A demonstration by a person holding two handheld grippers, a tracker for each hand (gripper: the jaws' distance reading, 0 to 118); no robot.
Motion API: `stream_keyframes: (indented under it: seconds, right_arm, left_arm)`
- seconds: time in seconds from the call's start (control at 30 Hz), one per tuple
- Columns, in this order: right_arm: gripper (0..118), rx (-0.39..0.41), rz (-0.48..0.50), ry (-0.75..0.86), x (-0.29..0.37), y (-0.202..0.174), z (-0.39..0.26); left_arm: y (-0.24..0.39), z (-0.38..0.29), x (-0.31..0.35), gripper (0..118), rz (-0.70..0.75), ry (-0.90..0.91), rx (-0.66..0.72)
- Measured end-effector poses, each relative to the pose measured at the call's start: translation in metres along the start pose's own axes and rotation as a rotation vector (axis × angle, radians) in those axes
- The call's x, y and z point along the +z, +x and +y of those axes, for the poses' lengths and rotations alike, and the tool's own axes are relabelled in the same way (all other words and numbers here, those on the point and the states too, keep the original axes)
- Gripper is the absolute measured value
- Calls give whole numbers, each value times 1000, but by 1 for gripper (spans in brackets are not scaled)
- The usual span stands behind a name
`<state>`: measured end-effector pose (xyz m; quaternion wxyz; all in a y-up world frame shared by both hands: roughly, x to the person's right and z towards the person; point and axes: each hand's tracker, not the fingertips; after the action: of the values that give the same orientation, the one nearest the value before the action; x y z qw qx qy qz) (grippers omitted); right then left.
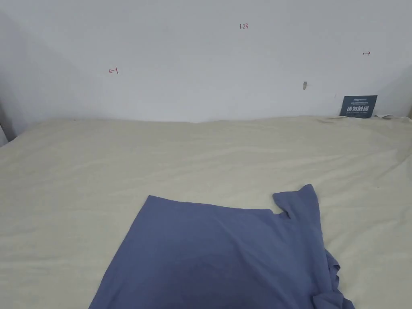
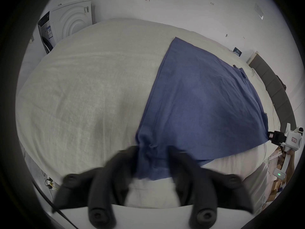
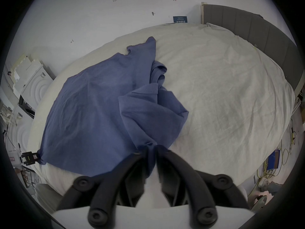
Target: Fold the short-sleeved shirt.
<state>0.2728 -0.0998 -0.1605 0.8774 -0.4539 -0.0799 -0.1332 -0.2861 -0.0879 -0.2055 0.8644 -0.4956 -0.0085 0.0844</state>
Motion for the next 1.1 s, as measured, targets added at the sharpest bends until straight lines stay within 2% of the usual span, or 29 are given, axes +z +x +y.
stream_keyframes:
  seconds: [0.07, 0.1, 0.13, 0.17, 0.33, 0.4, 0.47, 0.67, 0.8, 0.87, 0.9, 1.0, 1.07, 1.1]
  right_arm:
    - [56, -1, -11, 10, 9, -4, 7]
    - [77, -2, 1, 29, 15, -3, 11]
    - [88, -9, 22, 65, 23, -5, 17]
    - [95, -11, 33, 109, 33, -10, 25]
    - [97, 39, 69, 297, 73, -32, 68]
    - [102, 68, 72, 377, 87, -42, 81]
    - [106, 95, 46, 462, 99, -52, 93]
    - [106, 177, -6, 684, 123, -79, 108]
    - [106, 211, -30, 777, 125, -92, 106]
    - [100, 223, -40, 817, 124, -97, 102]
    - [87, 228, -47, 835, 124, -99, 100]
    - [44, 240, -74, 882, 124, -104, 93]
    - [22, 240, -83, 917, 124, -105, 86]
    - [3, 240, -88, 929, 123, -105, 84]
  left_arm:
    - [7, 4, 6, 102, 22, 31, -1]
    - [10, 7, 9, 118, 29, 58, -7]
    - [13, 11, 17, 118, 30, 115, -18]
    - [18, 16, 25, 118, 30, 173, -20]
    - [45, 56, 53, 118, 8, 341, -44]
    - [58, 73, 64, 118, -7, 390, -51]
    - [72, 88, 74, 118, -26, 461, -60]
    - [108, 115, 88, 118, -7, 640, -109]
    - [127, 117, 90, 115, -21, 753, -152]
    - [135, 114, 90, 98, -24, 812, -158]
    - [138, 113, 89, 82, -24, 826, -170]
    - [146, 103, 88, 49, -12, 893, -188]
    - [149, 96, 88, 34, -21, 920, -204]
    - [150, 93, 87, 21, -20, 928, -217]
